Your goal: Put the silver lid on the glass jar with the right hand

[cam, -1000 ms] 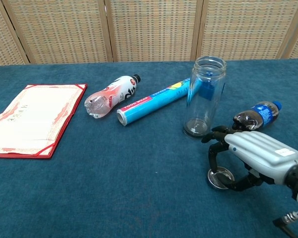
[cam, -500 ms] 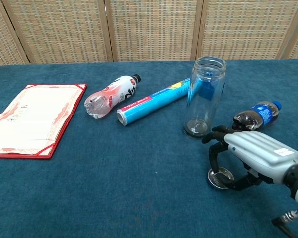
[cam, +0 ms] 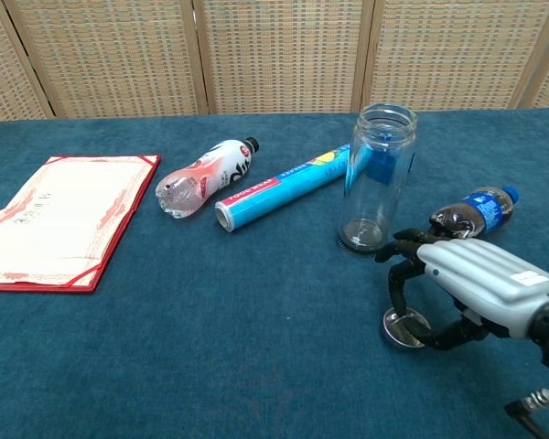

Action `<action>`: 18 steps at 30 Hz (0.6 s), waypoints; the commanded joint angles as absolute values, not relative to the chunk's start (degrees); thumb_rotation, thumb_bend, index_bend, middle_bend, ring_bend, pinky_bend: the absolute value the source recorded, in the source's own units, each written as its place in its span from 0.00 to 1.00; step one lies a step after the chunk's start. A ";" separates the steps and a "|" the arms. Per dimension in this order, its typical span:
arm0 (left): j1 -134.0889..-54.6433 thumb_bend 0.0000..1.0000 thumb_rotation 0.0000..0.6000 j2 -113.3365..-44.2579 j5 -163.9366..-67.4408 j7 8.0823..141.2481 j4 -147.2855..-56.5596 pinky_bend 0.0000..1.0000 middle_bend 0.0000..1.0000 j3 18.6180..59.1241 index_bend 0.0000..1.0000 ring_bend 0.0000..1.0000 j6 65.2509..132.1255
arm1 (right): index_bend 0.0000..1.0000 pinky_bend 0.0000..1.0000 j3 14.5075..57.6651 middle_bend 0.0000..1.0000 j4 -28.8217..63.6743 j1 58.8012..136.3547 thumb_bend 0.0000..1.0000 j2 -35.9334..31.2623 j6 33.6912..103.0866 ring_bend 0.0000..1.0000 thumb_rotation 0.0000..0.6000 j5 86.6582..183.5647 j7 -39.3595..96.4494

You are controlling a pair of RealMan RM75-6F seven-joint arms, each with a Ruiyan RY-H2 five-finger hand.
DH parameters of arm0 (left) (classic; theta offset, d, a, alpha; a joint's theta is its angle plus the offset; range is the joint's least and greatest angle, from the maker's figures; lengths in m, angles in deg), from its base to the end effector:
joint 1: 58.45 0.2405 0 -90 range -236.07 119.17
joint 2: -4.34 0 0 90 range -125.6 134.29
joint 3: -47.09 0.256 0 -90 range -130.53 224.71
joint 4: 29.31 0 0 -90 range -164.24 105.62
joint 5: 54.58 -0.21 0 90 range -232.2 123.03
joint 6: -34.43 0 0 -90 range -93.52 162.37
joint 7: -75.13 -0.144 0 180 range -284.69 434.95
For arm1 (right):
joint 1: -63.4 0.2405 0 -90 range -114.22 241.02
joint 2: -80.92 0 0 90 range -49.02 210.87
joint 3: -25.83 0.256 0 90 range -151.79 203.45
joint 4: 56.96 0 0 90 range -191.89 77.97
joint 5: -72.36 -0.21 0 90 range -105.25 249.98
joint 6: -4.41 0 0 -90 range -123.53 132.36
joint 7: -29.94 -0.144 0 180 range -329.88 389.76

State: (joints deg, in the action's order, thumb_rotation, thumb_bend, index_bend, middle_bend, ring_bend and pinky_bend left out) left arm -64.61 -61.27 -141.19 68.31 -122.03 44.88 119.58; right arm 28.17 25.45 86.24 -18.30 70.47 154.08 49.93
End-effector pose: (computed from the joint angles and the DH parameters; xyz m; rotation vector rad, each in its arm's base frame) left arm -0.3026 0.1852 0.1481 -1.4421 -0.8248 -0.8591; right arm -0.1894 -0.2327 -0.0639 1.8362 -0.9985 0.9741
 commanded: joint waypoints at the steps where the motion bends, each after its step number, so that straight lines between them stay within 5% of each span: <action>1: -64.58 0.20 1.00 -61.23 -141.21 68.40 -122.01 0.00 0.00 44.89 0.00 0.00 119.64 | 0.63 0.20 28.05 0.26 27.62 85.87 0.58 -16.91 71.53 0.01 1.00 154.32 51.59; 18: -64.25 0.20 1.00 -60.89 -141.56 68.49 -122.45 0.00 0.00 44.94 0.00 0.00 120.35 | 0.64 0.20 32.15 0.26 40.67 84.53 0.58 -4.01 76.99 0.01 1.00 152.85 56.76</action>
